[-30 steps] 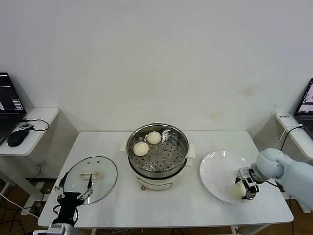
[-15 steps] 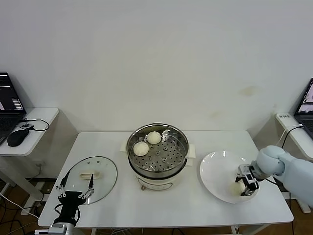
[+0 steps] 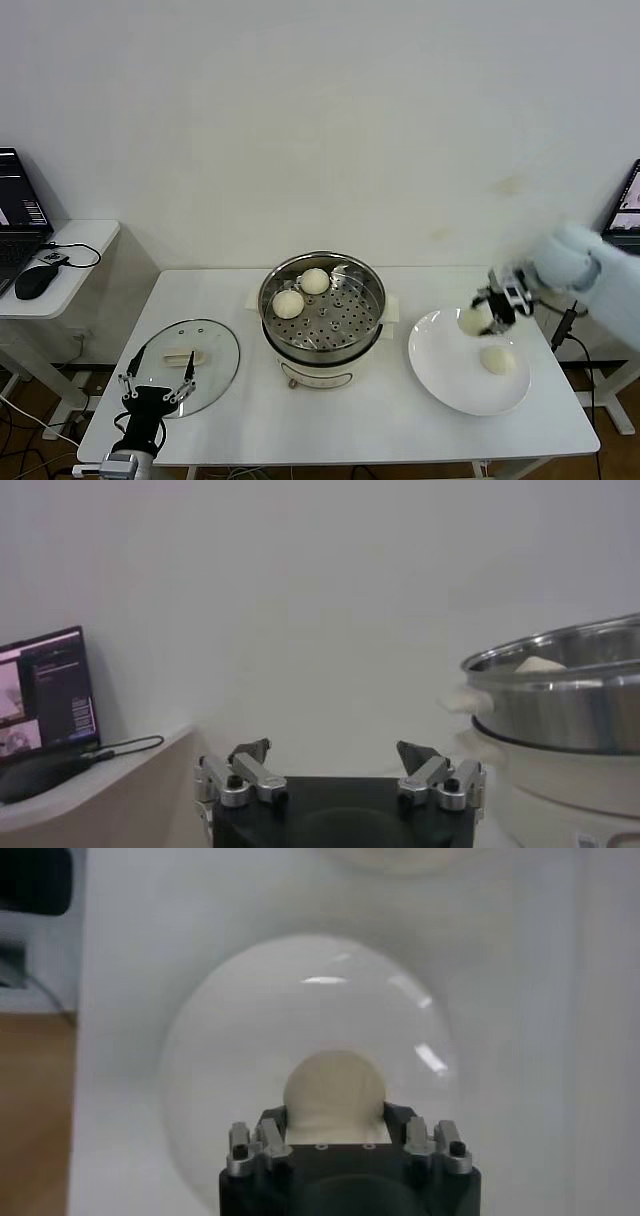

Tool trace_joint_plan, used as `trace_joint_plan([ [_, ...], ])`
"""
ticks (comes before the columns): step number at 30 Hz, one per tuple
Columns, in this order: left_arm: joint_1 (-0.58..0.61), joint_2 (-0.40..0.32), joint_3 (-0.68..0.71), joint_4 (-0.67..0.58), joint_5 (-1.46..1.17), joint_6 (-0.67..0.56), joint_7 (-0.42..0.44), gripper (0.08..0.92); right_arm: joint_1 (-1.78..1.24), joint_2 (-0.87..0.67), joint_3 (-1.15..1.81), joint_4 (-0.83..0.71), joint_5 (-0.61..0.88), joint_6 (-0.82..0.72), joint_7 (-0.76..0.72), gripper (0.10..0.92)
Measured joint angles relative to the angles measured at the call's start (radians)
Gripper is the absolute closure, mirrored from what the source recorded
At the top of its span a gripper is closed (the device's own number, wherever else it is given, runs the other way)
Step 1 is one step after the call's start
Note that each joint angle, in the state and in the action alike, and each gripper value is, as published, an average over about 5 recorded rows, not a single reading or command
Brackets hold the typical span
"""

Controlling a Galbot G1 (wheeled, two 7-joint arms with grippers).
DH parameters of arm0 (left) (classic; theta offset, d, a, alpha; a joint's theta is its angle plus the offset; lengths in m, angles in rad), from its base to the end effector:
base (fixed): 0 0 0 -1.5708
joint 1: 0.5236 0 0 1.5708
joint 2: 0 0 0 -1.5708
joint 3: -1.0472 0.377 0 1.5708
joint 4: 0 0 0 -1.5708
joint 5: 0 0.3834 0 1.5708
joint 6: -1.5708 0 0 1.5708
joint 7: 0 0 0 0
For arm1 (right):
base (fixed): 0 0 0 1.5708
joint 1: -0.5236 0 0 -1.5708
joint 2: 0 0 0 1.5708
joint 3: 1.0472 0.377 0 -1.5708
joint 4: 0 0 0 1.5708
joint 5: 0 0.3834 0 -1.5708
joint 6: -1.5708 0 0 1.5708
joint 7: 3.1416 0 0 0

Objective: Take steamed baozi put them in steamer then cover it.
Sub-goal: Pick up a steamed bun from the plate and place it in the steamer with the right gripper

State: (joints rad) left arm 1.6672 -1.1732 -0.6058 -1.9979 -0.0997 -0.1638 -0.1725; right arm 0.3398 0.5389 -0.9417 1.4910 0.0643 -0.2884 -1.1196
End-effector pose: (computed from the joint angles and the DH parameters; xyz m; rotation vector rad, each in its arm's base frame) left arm 0.1726 0.1109 -0.3568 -0.0456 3.1051 0.4297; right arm 0.5337 -0.1548 -0.0583 1.2473 -1.5135 1.4834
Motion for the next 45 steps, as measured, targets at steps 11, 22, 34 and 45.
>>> trace_joint_plan([
  [11, 0.006, -0.007, -0.014, -0.002, -0.001, -0.002, 0.000, 0.177, 0.188, 0.237, -0.140, -0.036, 0.129, 0.002, 0.070, 0.406],
  [22, 0.020, -0.012, -0.042, -0.007, -0.006, -0.008, -0.001, 0.177, 0.186, 0.467, -0.241, -0.114, 0.131, 0.134, 0.101, 0.406],
  [34, 0.016, -0.012, -0.051, -0.004, -0.014, -0.010, -0.002, 0.177, 0.135, 0.613, -0.307, -0.175, 0.013, 0.314, 0.112, 0.406],
  [45, 0.012, -0.016, -0.043, 0.002, -0.012, -0.013, -0.003, 0.177, 0.127, 0.644, -0.336, -0.172, -0.033, 0.392, 0.105, 0.406],
])
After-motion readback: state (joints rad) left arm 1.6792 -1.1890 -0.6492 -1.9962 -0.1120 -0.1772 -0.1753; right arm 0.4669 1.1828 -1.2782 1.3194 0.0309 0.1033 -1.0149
